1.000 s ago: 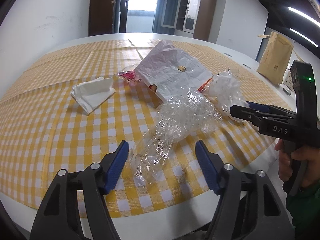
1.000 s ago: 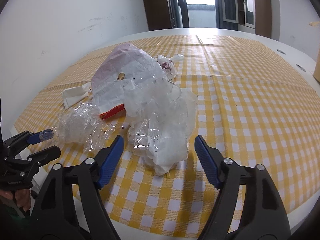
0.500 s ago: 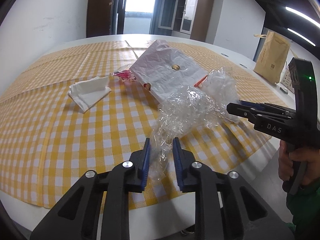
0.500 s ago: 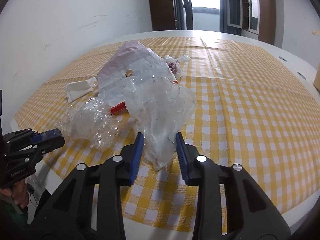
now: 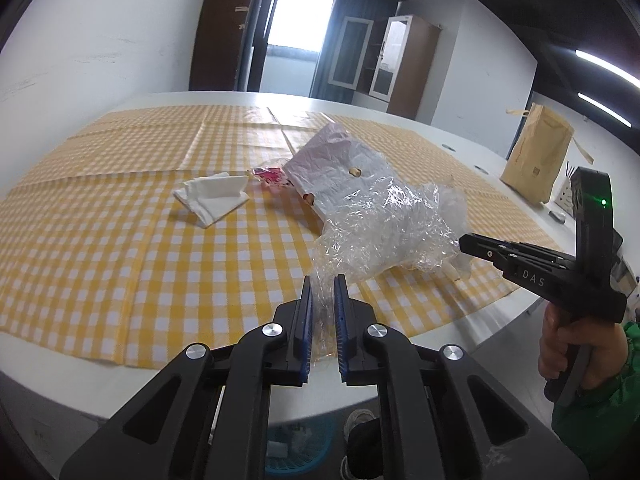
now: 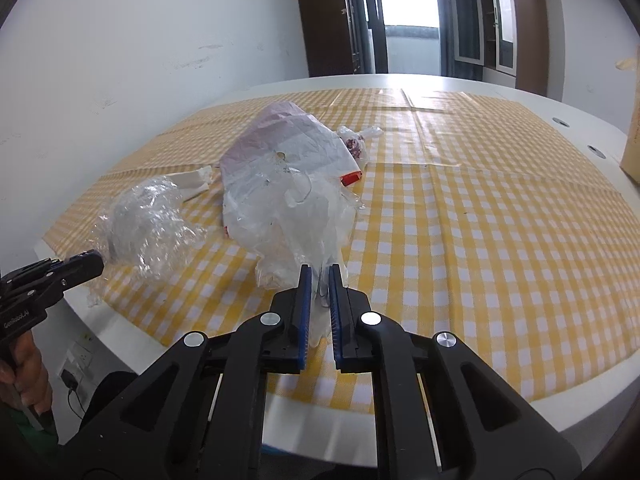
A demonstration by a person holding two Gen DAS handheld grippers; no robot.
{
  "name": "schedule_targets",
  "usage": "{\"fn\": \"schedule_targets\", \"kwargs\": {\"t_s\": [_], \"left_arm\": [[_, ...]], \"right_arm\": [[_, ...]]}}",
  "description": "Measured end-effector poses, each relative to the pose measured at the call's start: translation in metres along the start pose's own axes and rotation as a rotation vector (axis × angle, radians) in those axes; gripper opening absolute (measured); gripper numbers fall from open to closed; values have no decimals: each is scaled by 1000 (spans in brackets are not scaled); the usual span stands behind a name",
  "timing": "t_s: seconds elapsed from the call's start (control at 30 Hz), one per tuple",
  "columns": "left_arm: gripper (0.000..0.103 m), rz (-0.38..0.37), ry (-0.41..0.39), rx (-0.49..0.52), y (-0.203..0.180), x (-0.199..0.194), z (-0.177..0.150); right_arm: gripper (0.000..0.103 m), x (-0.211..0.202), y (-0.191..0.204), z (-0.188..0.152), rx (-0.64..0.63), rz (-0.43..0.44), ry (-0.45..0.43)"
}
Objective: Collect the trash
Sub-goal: 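Carry both clear plastic wrappers down over the blue wastebasket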
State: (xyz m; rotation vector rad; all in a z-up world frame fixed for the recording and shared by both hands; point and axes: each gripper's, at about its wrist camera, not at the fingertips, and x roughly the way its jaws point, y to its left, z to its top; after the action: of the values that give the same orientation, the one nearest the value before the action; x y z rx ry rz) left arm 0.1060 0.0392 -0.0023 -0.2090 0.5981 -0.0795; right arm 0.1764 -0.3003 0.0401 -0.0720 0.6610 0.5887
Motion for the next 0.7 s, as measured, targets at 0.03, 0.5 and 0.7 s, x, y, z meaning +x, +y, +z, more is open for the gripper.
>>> {"fn": "schedule_targets", "kwargs": {"t_s": [0.03,0.5,0.7], "left_arm": [[9,-1,-5,-5,1,-4,-1],[8,-38,-71,-32,-5,-66,-27],[8,-42,-87,-31,-7,-88,-43]], "right_arm": [[8,-4,1,-2,1,0,-5],[8,-52,18,-28,-4,19,-45],[8,-70,26,-44,-5,29,-61]]}}
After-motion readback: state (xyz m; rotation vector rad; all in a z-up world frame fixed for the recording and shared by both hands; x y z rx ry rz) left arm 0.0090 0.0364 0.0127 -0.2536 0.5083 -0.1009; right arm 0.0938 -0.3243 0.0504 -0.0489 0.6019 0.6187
